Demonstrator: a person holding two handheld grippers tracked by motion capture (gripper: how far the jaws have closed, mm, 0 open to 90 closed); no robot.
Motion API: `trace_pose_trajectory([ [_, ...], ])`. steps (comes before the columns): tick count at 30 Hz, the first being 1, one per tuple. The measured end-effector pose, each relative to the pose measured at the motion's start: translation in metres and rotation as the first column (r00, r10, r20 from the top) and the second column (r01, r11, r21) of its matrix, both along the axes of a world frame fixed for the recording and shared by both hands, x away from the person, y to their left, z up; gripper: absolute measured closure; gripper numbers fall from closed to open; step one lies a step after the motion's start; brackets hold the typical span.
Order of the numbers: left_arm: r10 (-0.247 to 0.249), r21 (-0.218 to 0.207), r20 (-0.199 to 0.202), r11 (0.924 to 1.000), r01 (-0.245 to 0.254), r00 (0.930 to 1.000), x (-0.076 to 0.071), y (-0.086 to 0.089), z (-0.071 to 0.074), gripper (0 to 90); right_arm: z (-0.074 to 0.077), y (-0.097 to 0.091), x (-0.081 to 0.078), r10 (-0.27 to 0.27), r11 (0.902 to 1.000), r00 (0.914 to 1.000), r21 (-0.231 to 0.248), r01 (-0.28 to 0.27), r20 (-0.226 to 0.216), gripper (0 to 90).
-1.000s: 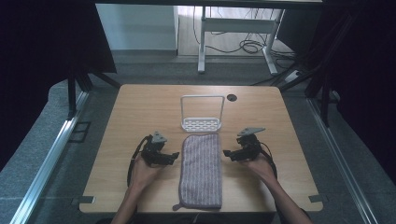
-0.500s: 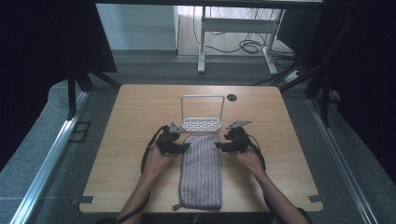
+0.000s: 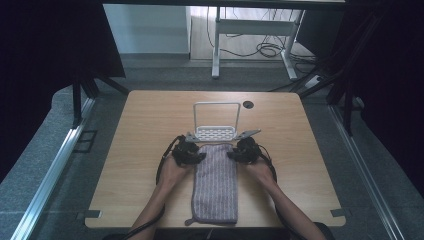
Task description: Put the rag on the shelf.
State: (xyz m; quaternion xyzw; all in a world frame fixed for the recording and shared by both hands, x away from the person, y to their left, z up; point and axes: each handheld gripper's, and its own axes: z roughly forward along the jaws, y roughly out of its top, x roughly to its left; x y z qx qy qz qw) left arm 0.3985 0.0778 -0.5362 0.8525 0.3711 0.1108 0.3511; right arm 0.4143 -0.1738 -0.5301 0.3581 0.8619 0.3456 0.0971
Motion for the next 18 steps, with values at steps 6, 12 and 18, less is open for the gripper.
trace_pose_trajectory([
  [6, -0.013, -0.019, -0.023, 0.9997, 0.013, 0.9997, -0.003, -0.003, 0.001, 79.6, 0.004, 0.006, -0.005, 0.017, 0.9992, 0.9997, -0.037, -0.016, 0.02, 83.5],
  [12, -0.023, -0.043, 0.002, 0.9988, 0.023, 0.9997, -0.007, -0.002, 0.015, 80.7, 0.016, 0.001, -0.008, 0.018, 0.9998, 0.999, 0.009, -0.018, 0.04, 83.7],
  [18, -0.04, -0.079, 0.048, 0.9959, 0.044, 0.998, -0.014, 0.002, 0.038, 80.6, 0.033, -0.005, -0.013, 0.024, 0.9979, 0.9976, 0.059, -0.028, 0.065, 83.8],
])
